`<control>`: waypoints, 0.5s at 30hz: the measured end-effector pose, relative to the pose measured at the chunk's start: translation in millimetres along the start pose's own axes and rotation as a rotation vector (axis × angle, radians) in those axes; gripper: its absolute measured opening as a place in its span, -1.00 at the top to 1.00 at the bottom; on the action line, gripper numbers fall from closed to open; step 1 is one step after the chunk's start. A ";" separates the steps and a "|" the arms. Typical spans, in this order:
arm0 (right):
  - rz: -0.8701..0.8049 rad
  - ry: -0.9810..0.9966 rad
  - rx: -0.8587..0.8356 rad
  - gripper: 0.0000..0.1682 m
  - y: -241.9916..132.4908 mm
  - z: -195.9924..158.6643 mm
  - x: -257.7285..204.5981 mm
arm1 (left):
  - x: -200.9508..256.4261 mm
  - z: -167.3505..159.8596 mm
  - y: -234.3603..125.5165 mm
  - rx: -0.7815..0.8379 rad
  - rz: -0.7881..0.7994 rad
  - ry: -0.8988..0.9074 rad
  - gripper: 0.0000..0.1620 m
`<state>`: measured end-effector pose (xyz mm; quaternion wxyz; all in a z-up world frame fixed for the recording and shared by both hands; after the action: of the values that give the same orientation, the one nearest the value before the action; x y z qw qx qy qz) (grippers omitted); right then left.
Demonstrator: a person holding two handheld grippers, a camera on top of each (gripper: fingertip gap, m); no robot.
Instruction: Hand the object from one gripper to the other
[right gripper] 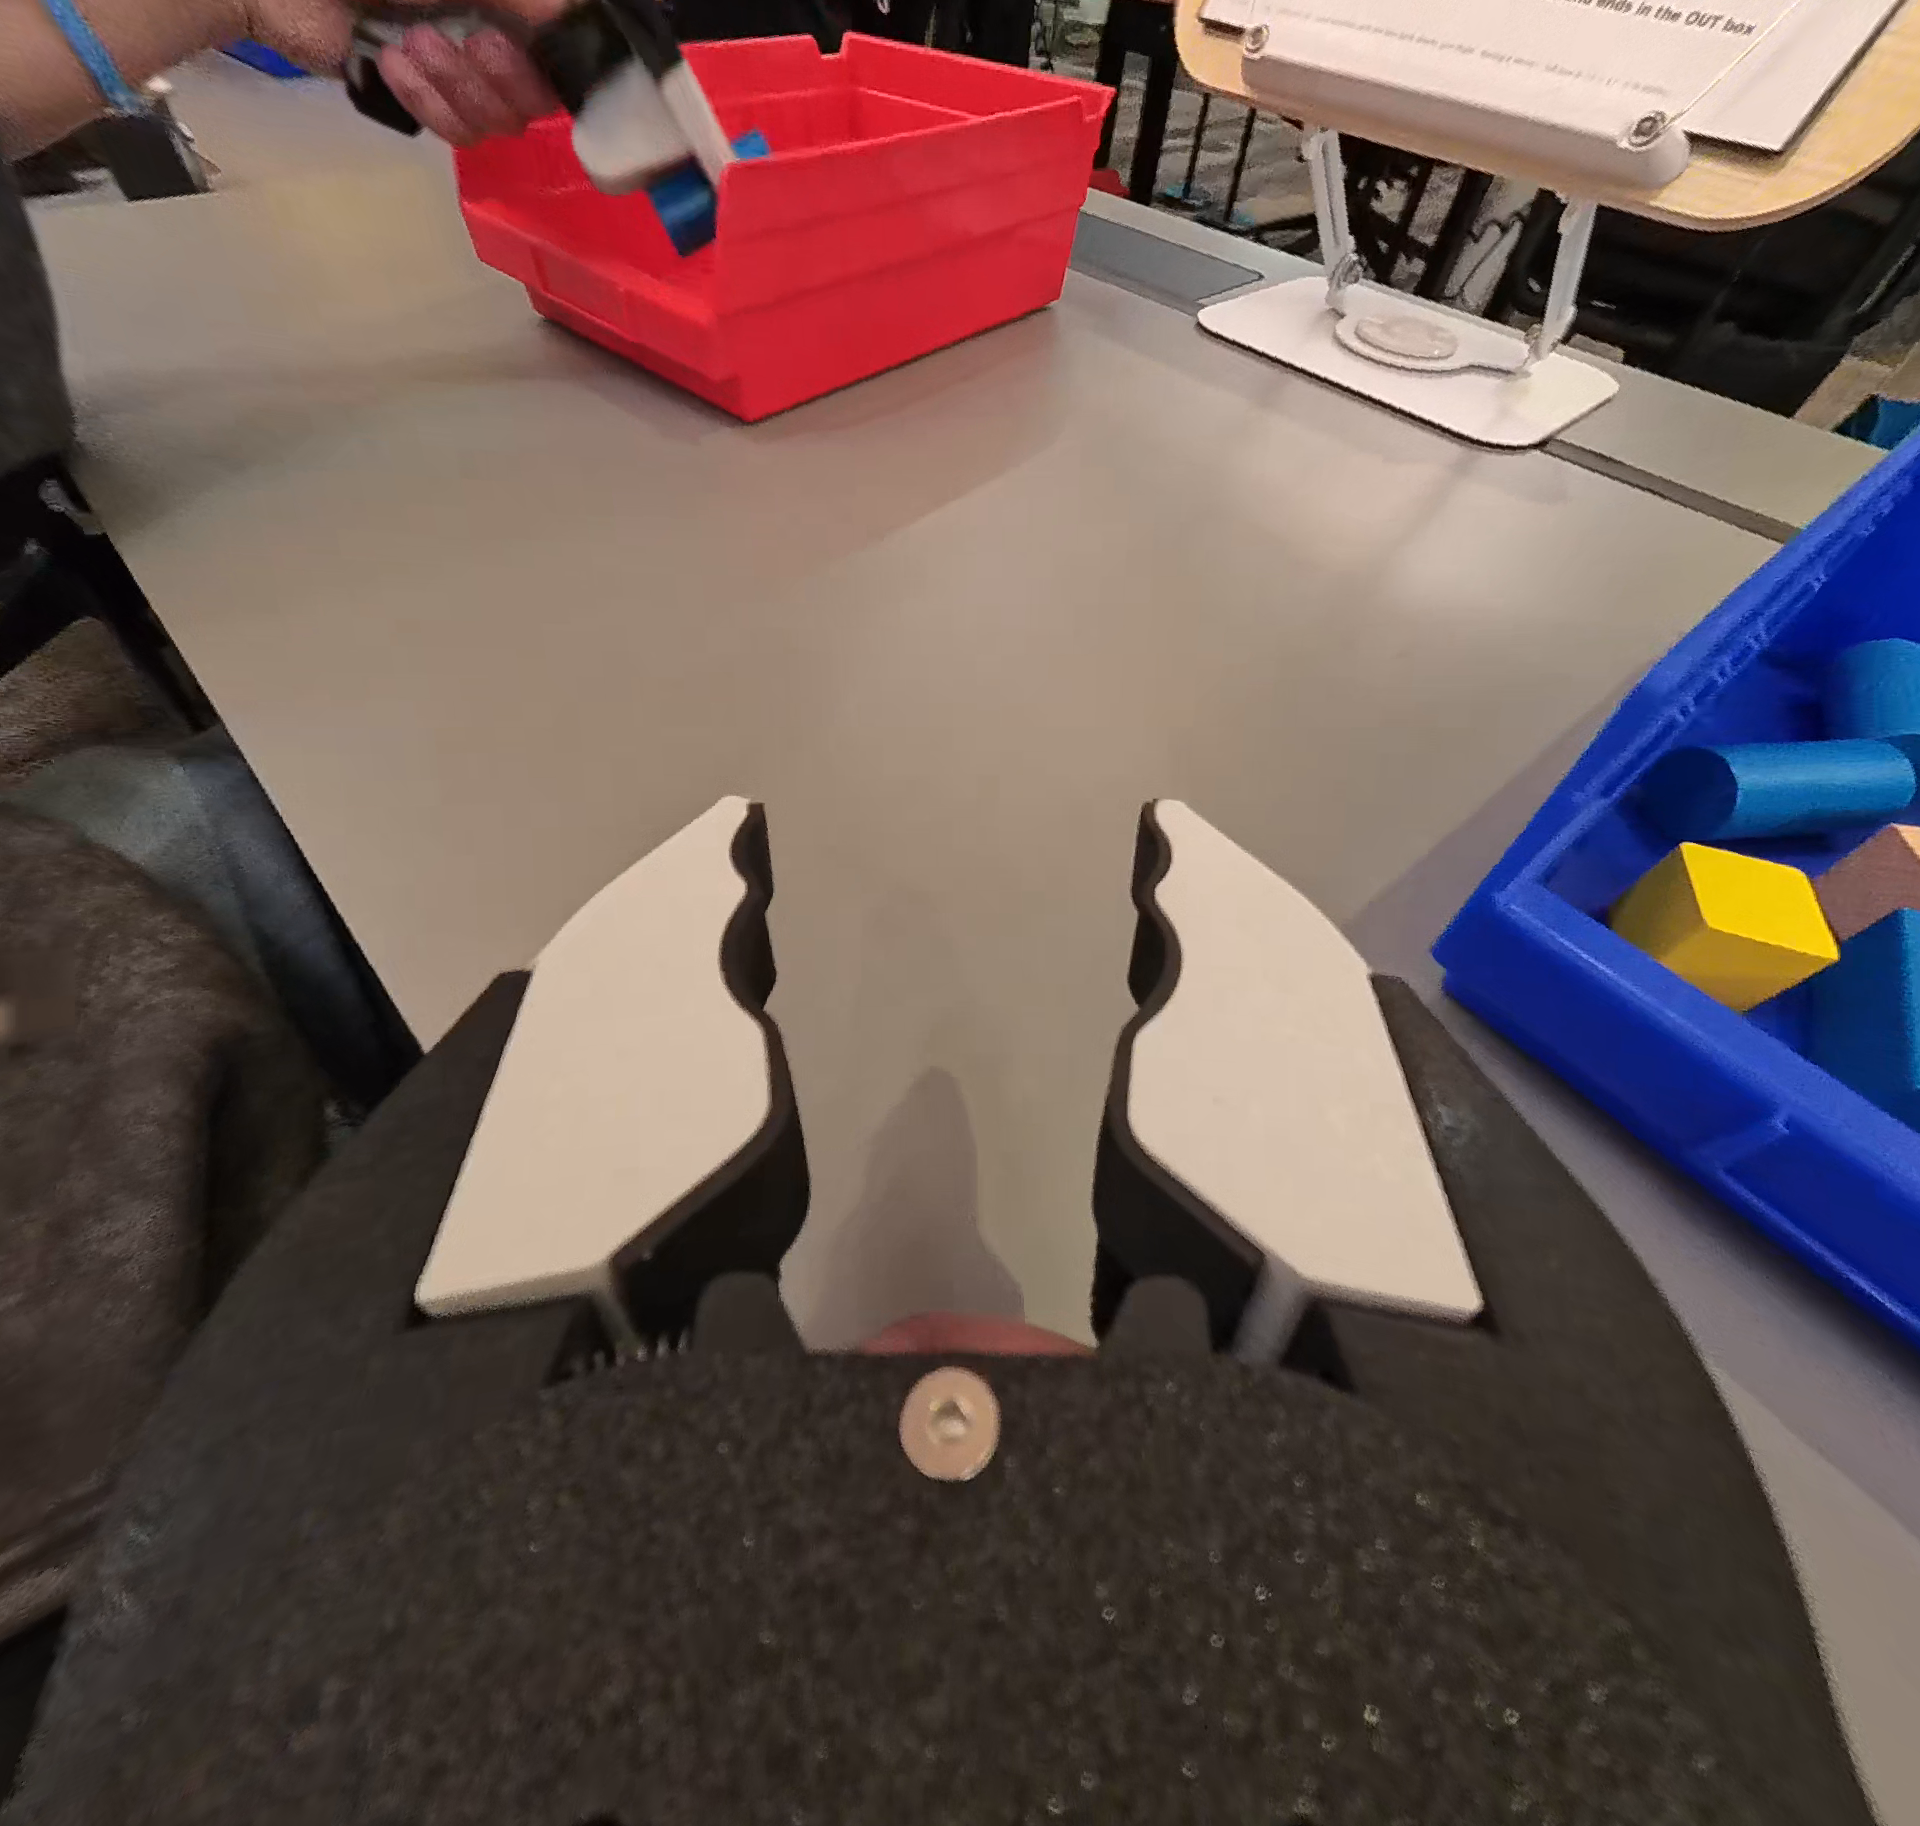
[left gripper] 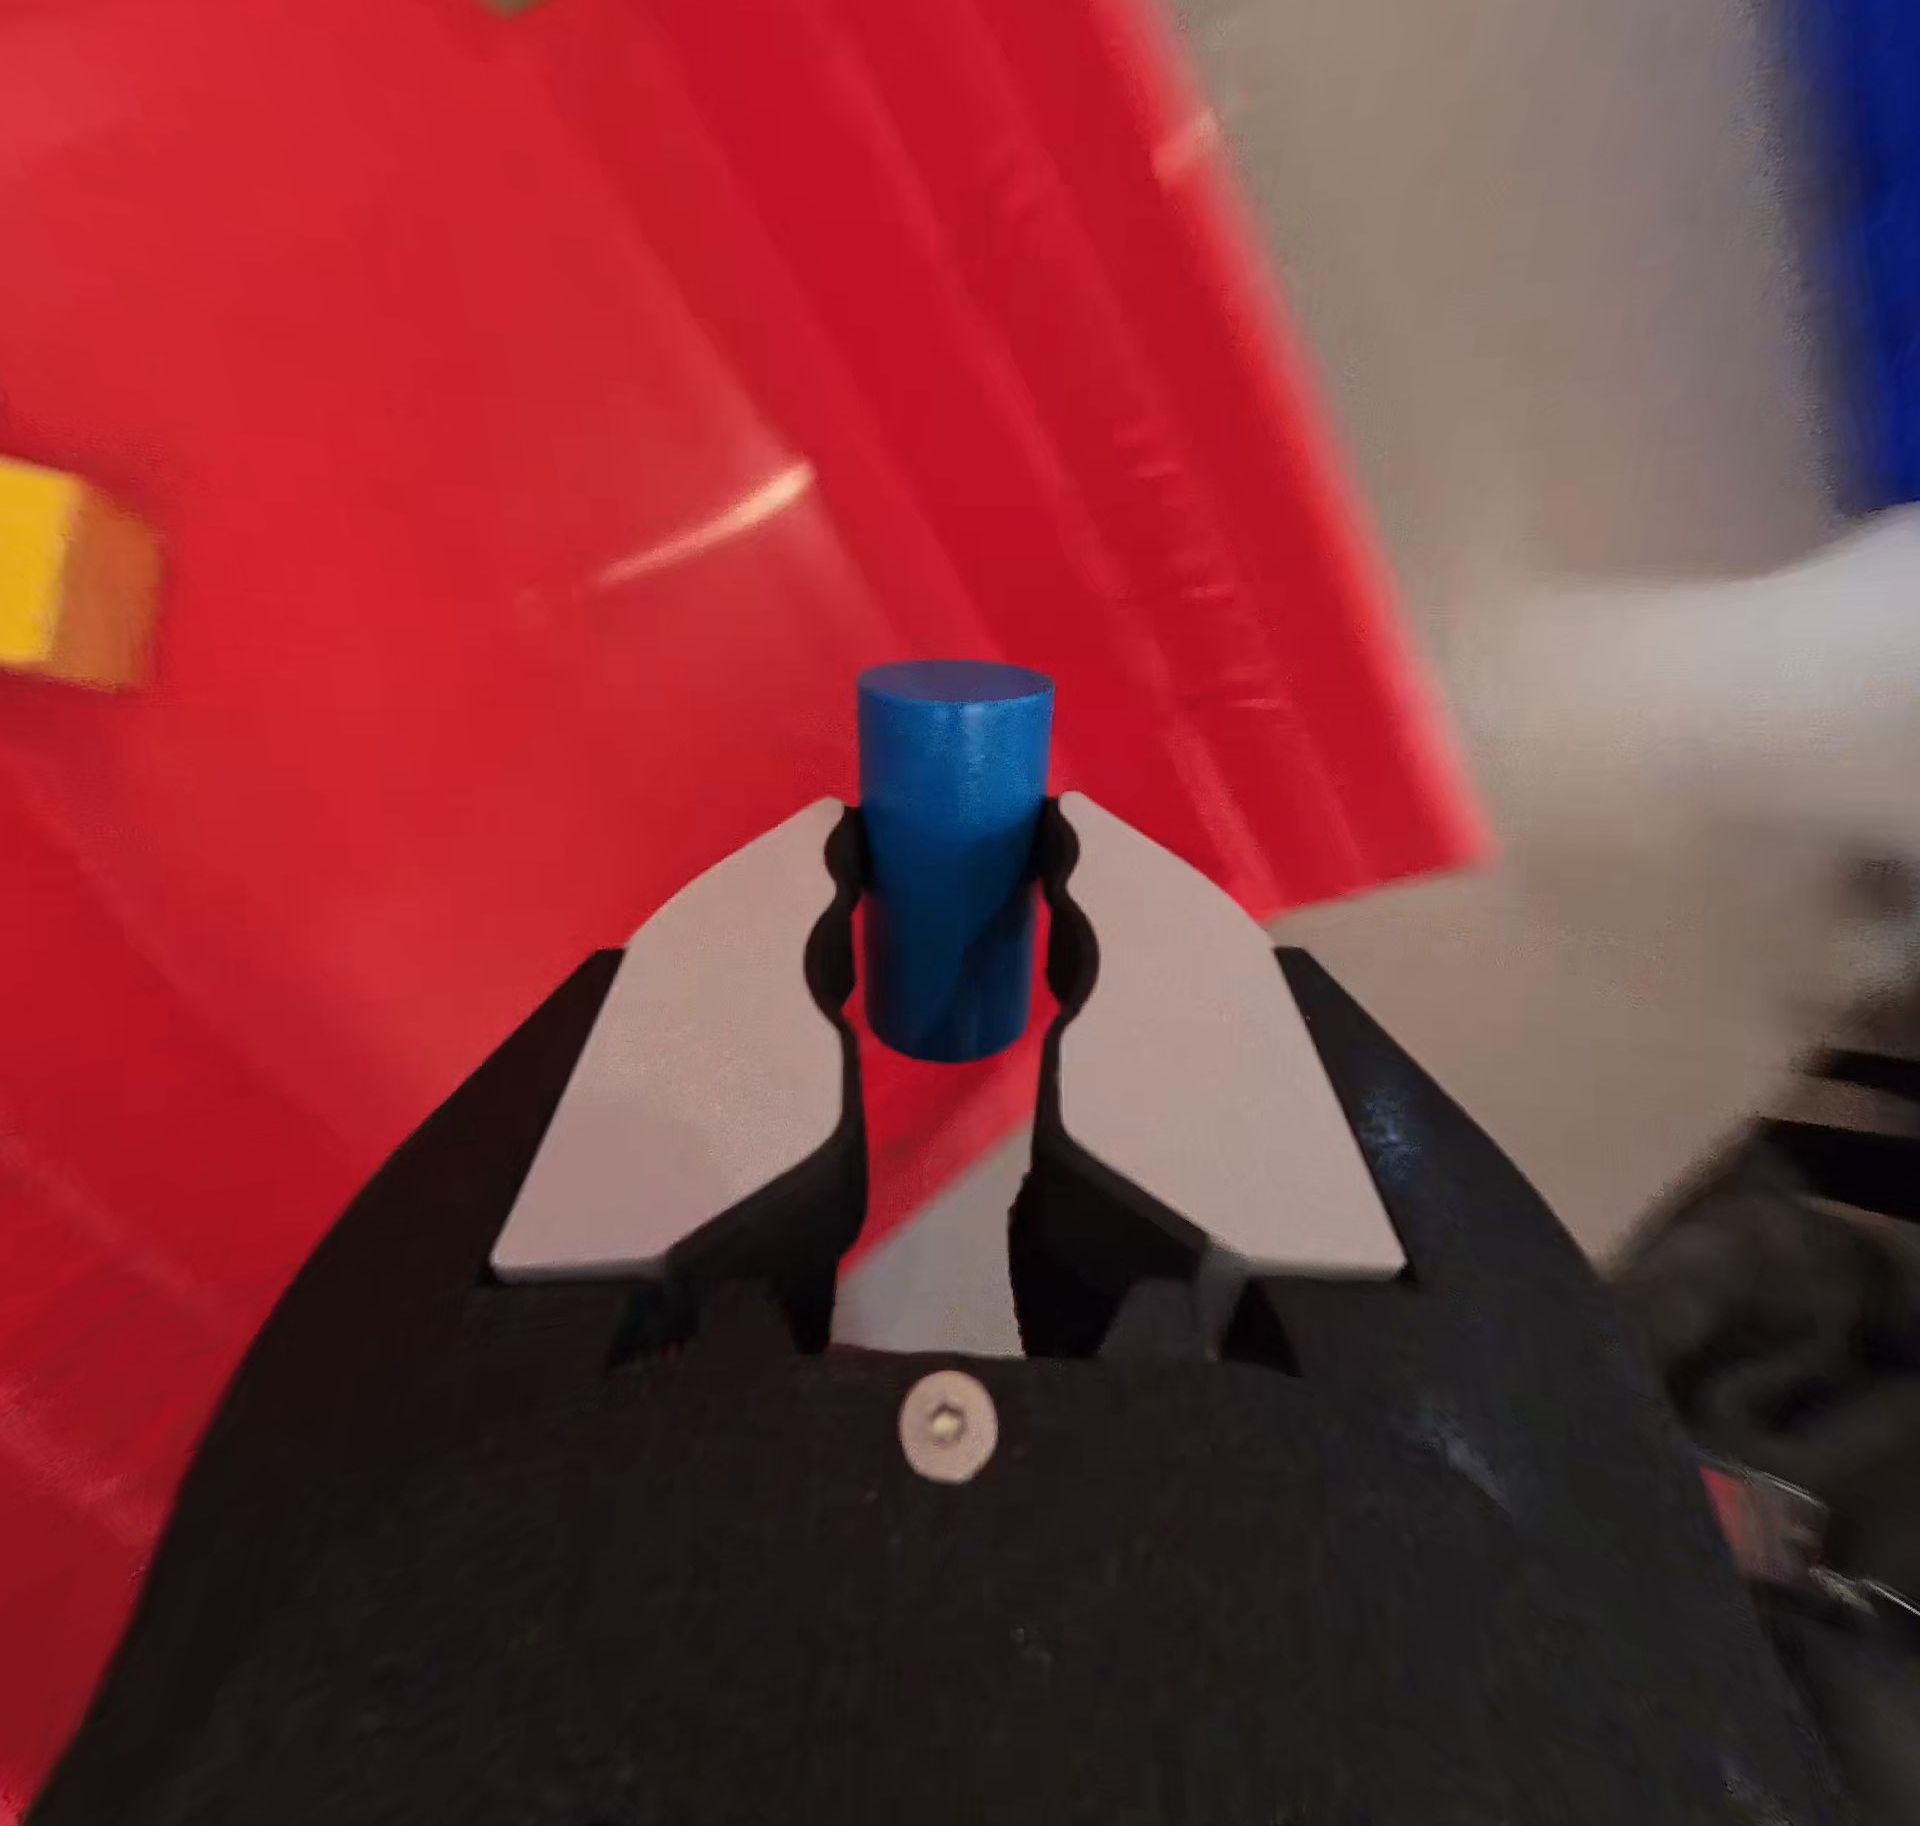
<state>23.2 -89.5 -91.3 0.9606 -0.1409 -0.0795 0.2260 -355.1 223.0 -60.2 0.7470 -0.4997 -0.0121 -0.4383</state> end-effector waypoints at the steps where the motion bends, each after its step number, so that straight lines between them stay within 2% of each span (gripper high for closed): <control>1: 0.021 -0.003 0.011 0.20 1.3 0.4 -0.3 | 16.4 -2.2 -9.7 0.088 -0.138 -0.013 0.60; 4: 0.115 -0.007 0.075 0.15 11.4 11.0 -5.4 | 69.1 -13.2 -26.2 0.285 -0.532 -0.072 0.60; 8: 0.226 -0.121 0.098 0.03 43.0 42.3 -18.5 | 125.3 -34.9 -1.7 0.309 -0.891 -0.204 0.61; 12: 0.315 -0.237 0.150 -0.05 83.5 80.1 -36.9 | 163.8 -52.6 33.2 0.246 -1.085 -0.389 0.60; 15: 0.395 -0.247 0.188 -0.08 109.4 99.1 -49.9 | 180.4 -61.0 47.5 0.211 -1.080 -0.406 0.60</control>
<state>-87.5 4.8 -35.3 0.8897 -0.0350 -0.1457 0.4312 -238.0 66.4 -43.3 0.4463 -0.4197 -0.4513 -0.6488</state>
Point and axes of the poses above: each gripper's, where its closed fingertips meet, y out along the fingers, z out of its top, x = y × z across the jaws, the point moved 8 cm from there along -y, back along the fingers, and after that the axes turned 6 degrees about -z, right-handed, at the moved point
